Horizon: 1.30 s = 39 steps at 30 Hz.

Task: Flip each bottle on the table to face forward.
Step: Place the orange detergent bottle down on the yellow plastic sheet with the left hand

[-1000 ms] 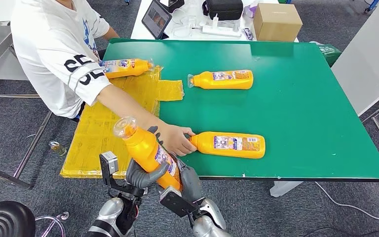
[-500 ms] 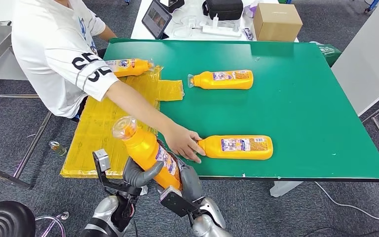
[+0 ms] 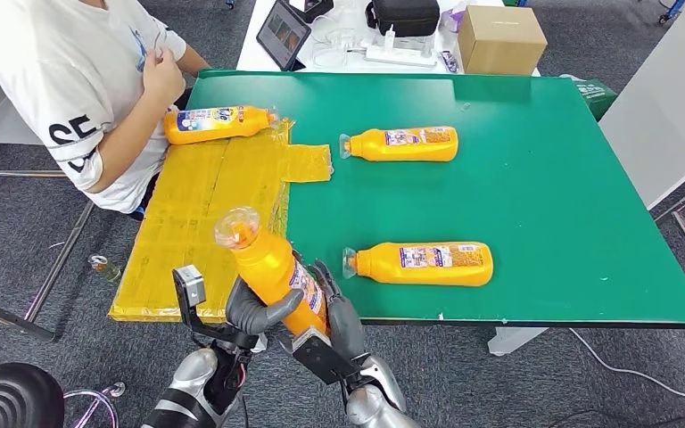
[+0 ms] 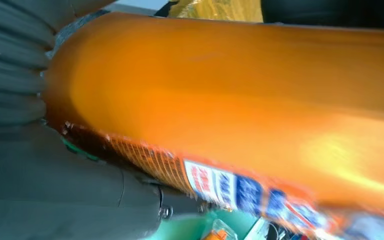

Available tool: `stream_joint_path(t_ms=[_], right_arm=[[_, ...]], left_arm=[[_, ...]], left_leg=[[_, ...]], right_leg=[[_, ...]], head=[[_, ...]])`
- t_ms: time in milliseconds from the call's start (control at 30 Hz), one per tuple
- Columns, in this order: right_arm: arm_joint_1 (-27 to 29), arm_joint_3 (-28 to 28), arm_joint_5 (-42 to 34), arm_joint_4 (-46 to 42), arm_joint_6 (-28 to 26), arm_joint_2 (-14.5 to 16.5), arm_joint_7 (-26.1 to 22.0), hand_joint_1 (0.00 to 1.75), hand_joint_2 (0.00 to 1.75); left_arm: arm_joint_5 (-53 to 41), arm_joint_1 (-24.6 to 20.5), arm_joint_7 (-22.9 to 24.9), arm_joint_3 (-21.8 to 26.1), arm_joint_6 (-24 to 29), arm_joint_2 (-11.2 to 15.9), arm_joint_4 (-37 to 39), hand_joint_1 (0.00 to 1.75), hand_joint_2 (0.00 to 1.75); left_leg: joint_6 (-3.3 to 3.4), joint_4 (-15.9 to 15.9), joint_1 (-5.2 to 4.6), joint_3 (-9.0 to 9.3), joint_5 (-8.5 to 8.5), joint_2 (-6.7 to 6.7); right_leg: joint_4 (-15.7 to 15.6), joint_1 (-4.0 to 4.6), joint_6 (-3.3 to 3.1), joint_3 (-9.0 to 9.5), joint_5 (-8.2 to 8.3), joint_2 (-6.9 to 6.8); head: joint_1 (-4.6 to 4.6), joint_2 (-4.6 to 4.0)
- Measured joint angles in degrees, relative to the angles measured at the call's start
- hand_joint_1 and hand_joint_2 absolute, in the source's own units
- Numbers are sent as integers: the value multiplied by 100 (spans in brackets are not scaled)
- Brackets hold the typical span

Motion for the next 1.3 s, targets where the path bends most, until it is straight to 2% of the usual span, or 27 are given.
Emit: stream_joint_path(t_ms=[200,333,400,500,600,733,867,1000,1133,1300], right_arm=[[206,-136,-522,-1027,722,-122,82,0,0],[381,-235,-655,-1765,899,-233,97,0,0],[461,-260,-489,-2087,619,-275,24,0,0],[564,-274,-137,-2565,-318,-303,-61,0,0],[654,-290,-138,-3043,-1020,-308,-75,0,0],[727,-327,-224,-3541,-1375,-324,-82,0,175],[775,-406,-338,-3907,-1409,-337,-84,0,175],[813,-447,-439,-4105,-1429,-355,-84,0,175],[839,-494,-607,-4238,-1430,-357,-84,0,175],[861,-589,-674,-4315,-1437,-359,-84,0,175]], left_arm=[[-626,-370,-166,265,1188,10,-72,175,175],[-1166,-844,-420,684,2325,65,17,175,175],[-1563,-1101,-574,899,2875,120,102,175,175],[-2326,-1432,-708,1157,3679,215,259,175,175],[-3197,-1713,-648,1298,4352,333,468,175,175],[-4660,-2042,-211,1317,4945,487,994,175,175],[-5885,-2303,246,1205,5213,595,1740,175,175],[-6210,-2424,415,1109,5251,649,2217,175,175],[-6952,-2538,922,955,5055,726,2757,175,175],[-7440,-2546,1218,880,4970,801,3327,175,175]], left_leg=[[0,0,0,0,3,-2],[-3,0,1,0,6,-2],[-3,0,1,0,7,-2],[-3,0,1,-1,7,-2],[-3,0,0,-1,7,-2],[-3,0,0,-2,6,-2],[-3,0,0,-2,7,-1],[-4,1,0,-2,7,-2],[-4,1,0,-2,6,-2],[-4,1,0,-3,6,0]], right_leg=[[1,0,0,1,2,-1],[3,1,0,1,4,-1],[4,1,0,2,4,-1],[5,0,0,1,4,-1],[5,0,0,1,4,-1],[4,0,0,0,4,-1],[4,0,0,0,4,0],[5,0,0,-1,4,0],[5,0,0,-1,4,0],[5,0,0,-3,4,1]], head=[[1,0],[1,0],[0,0],[0,0],[1,0],[1,0],[1,0],[1,0],[1,0],[2,0]])
